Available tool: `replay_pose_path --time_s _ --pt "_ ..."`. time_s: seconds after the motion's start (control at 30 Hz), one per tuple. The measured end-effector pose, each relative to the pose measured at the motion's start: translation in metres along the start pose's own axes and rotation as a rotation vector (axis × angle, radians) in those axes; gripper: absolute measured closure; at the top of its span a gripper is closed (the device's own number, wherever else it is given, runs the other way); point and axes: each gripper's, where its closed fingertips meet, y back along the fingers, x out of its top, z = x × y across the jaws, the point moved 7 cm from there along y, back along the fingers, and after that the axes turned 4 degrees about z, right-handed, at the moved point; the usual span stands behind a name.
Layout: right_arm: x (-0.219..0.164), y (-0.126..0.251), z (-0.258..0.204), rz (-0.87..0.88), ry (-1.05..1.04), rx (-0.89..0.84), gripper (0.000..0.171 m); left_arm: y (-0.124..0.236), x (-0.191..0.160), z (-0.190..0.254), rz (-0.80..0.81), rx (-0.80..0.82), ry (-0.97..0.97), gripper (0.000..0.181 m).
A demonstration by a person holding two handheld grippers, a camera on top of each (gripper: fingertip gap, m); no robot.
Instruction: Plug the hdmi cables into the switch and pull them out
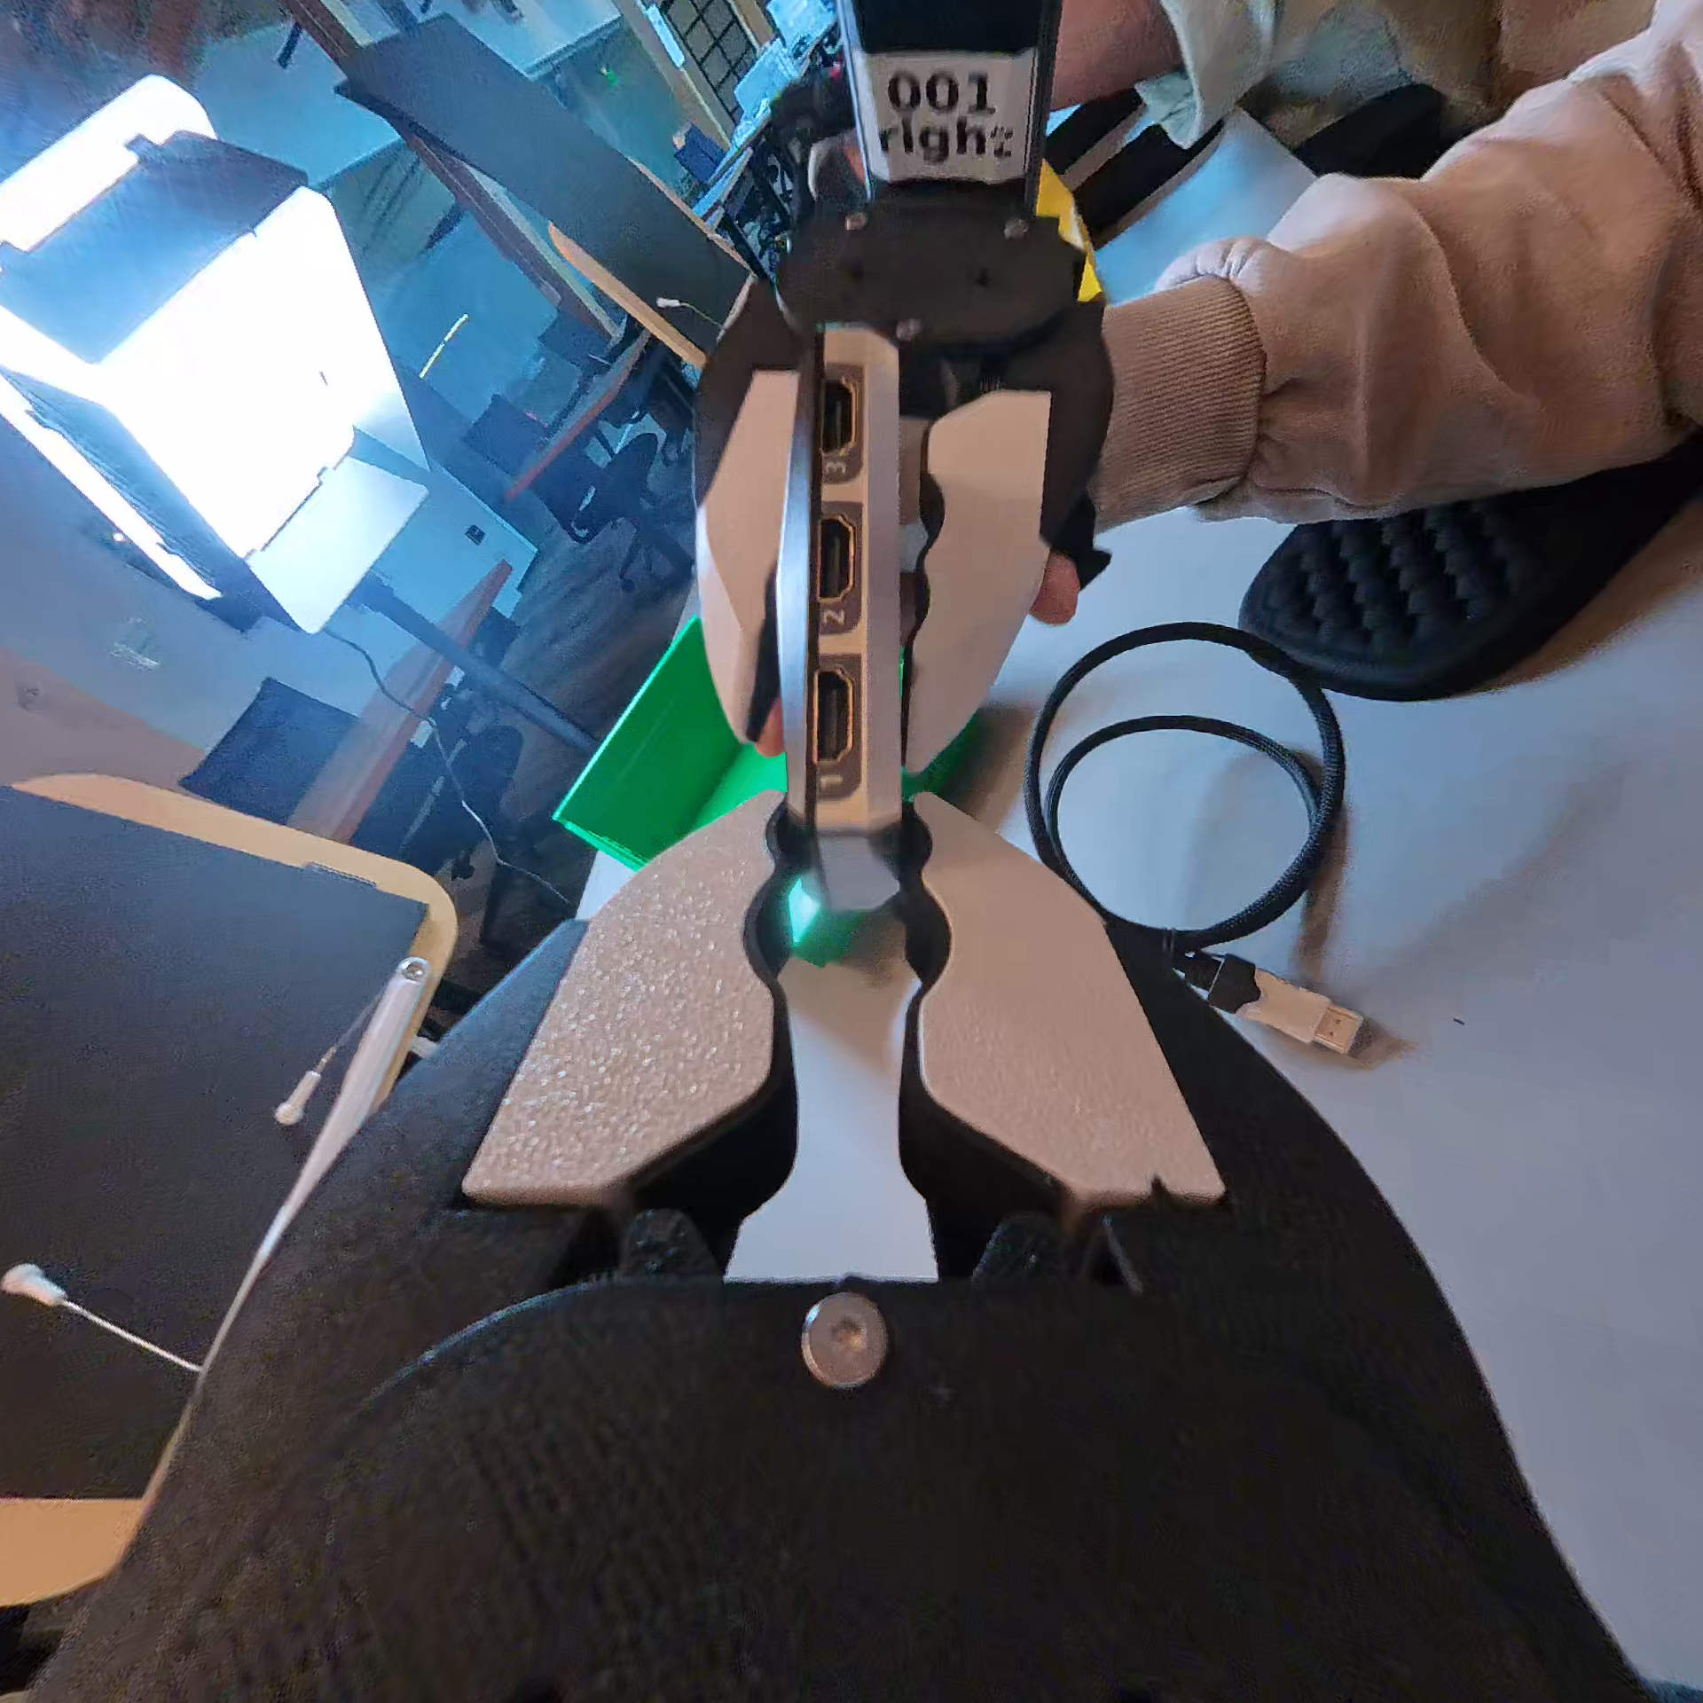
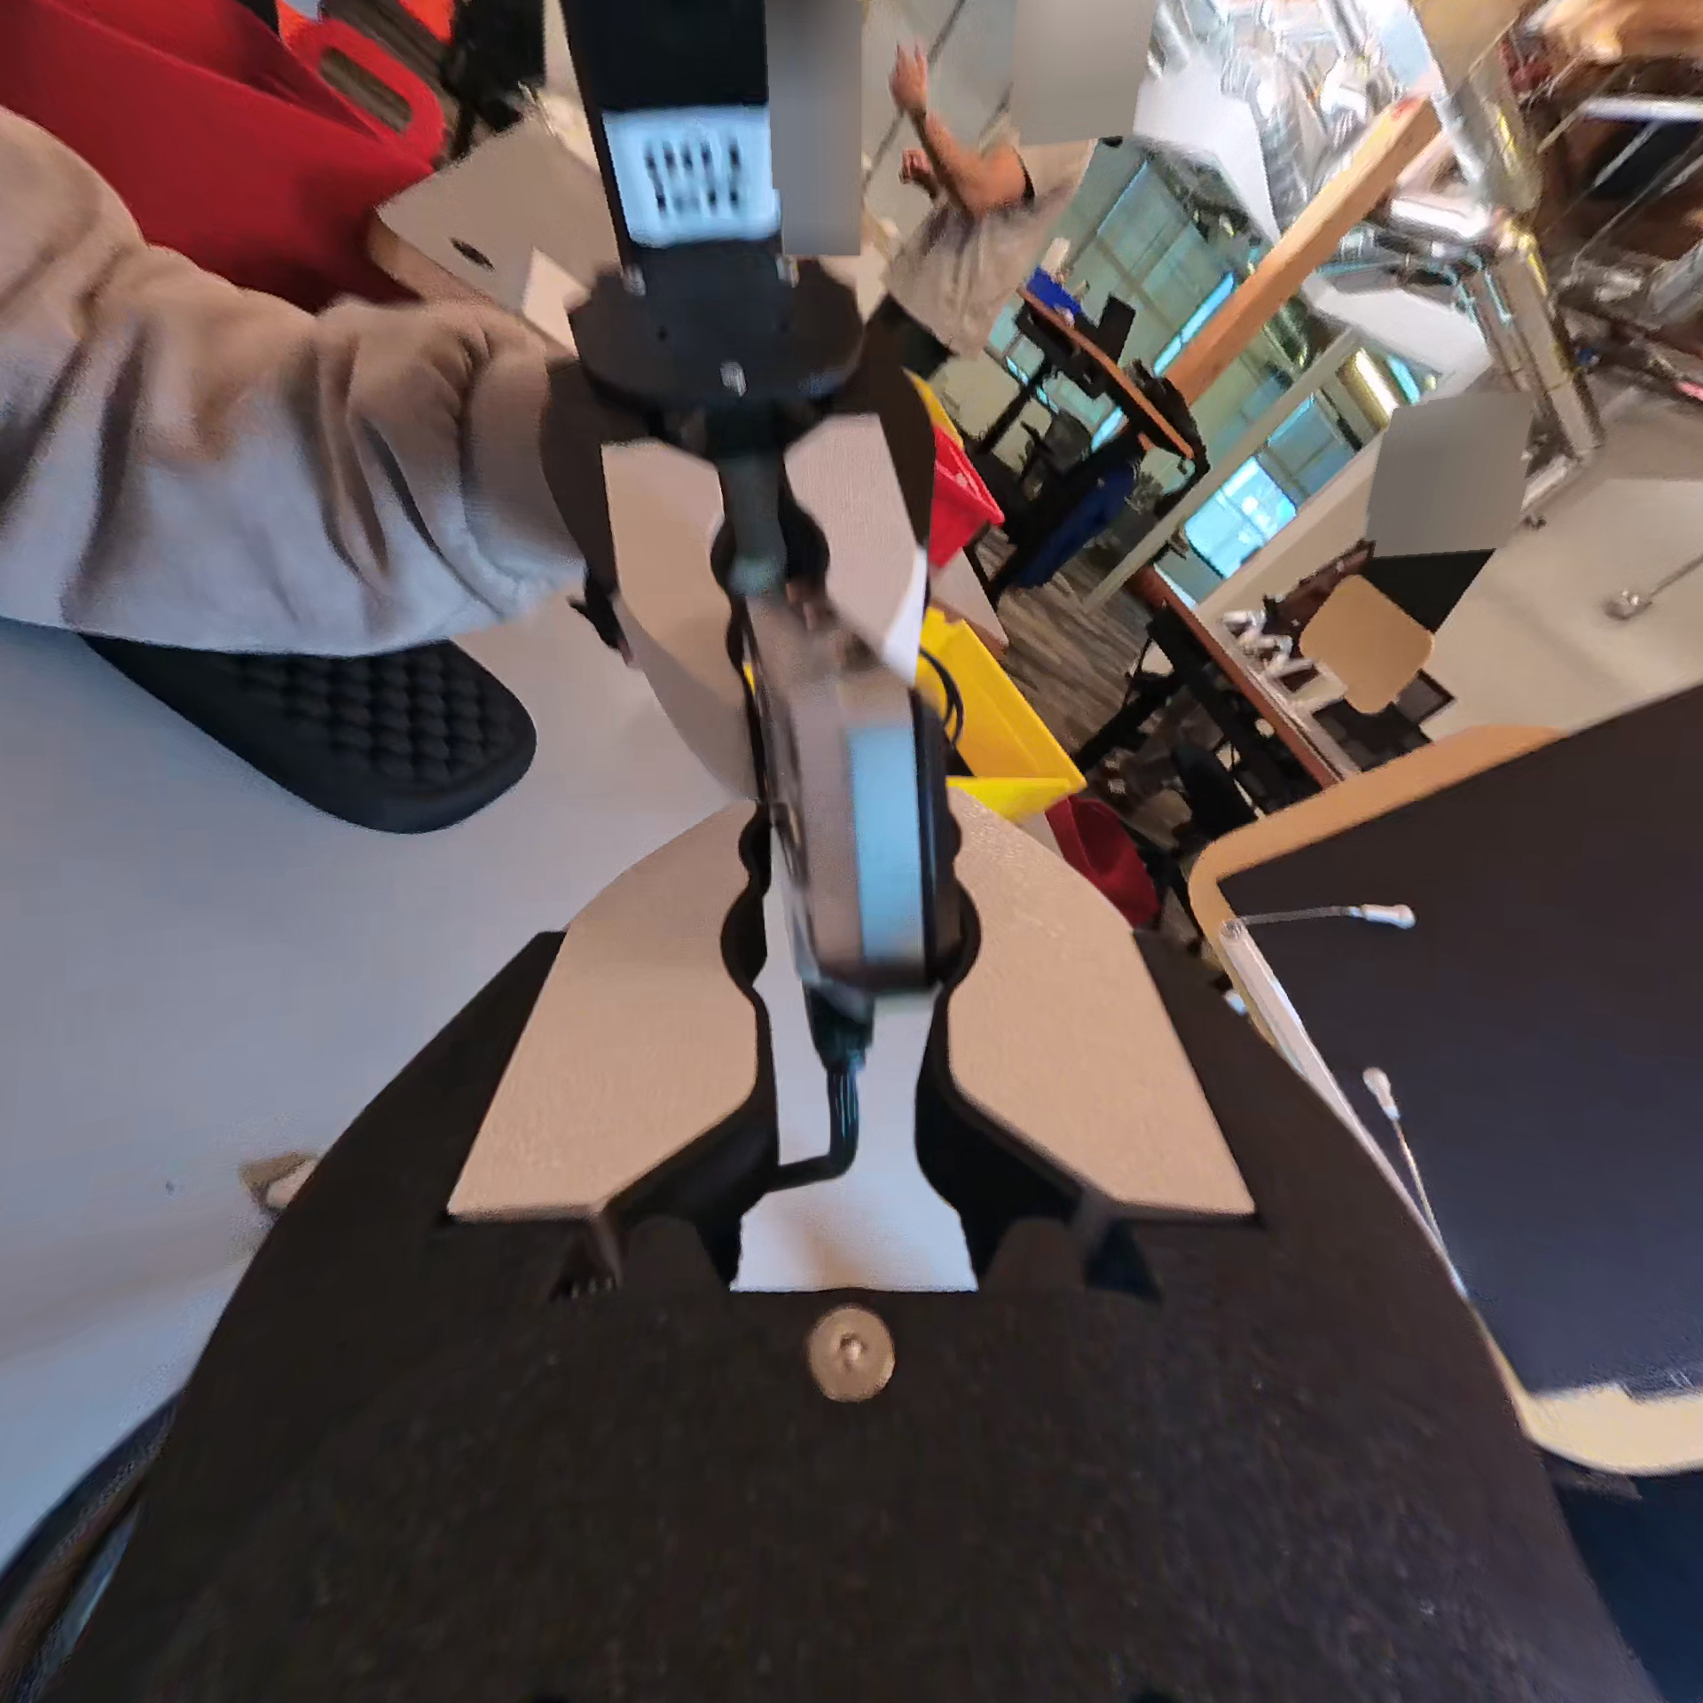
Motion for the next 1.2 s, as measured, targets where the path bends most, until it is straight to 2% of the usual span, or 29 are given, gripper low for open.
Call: replay_pose_path --time_s 0.03,0.1,0.23,0.37,0.43,0.6,0.77,0.83,0.87,0.93,0.97,1.03,1.1,1.13,1.2 --pt "0.004 -0.002 -0.003 0.032 -0.009 0.009 0.139 0.000 -0.005 0.003 0.011 -0.002 0.006 0.161" --pt "0.004 -0.007 -0.008 -0.004 -0.011 0.062 0.147 0.000 -0.013 0.005 0.043 -0.031 0.046 0.160" --pt "0.001 -0.010 -0.010 -0.041 0.034 0.028 0.146 -0.003 -0.026 0.005 0.124 -0.051 0.103 0.160" --pt "-0.001 -0.005 -0.006 0.020 -0.038 0.049 0.139 0.004 -0.020 0.004 0.298 -0.100 0.187 0.160" --pt "0.000 -0.004 -0.006 0.064 -0.079 0.074 0.146 0.005 -0.019 0.004 0.301 -0.092 0.181 0.160" --pt "0.002 -0.012 -0.012 0.065 -0.067 0.084 0.148 0.007 -0.019 0.004 0.389 -0.127 0.234 0.161" --pt "-0.002 -0.011 -0.008 -0.020 -0.057 0.075 0.148 0.006 -0.027 0.001 0.289 -0.143 0.264 0.160" --pt "-0.001 -0.005 -0.001 -0.035 -0.052 0.037 0.148 0.018 -0.035 -0.013 0.255 -0.086 0.289 0.150" --pt "0.000 0.001 0.004 -0.043 -0.052 0.016 0.148 0.028 -0.044 -0.028 0.206 0.012 0.313 0.154" --pt "0.000 0.013 0.015 -0.071 -0.047 -0.033 0.147 0.059 -0.072 -0.065 0.029 0.305 0.315 0.156" --pt "0.000 0.019 0.020 -0.078 -0.042 -0.061 0.148 0.082 -0.093 -0.085 -0.113 0.496 0.310 0.155" --pt "0.000 0.029 0.027 -0.080 -0.042 -0.097 0.147 0.137 -0.140 -0.110 -0.504 0.830 0.286 0.154" --pt "-0.001 0.035 0.032 -0.077 -0.043 -0.118 0.147 0.186 -0.181 -0.115 -0.836 0.983 0.269 0.153" --pt "-0.001 0.036 0.033 -0.076 -0.046 -0.122 0.148 0.203 -0.199 -0.113 -0.940 0.994 0.309 0.153" --pt "-0.005 0.034 0.034 -0.081 -0.051 -0.121 0.148 0.225 -0.229 -0.108 -1.047 0.999 0.425 0.149"
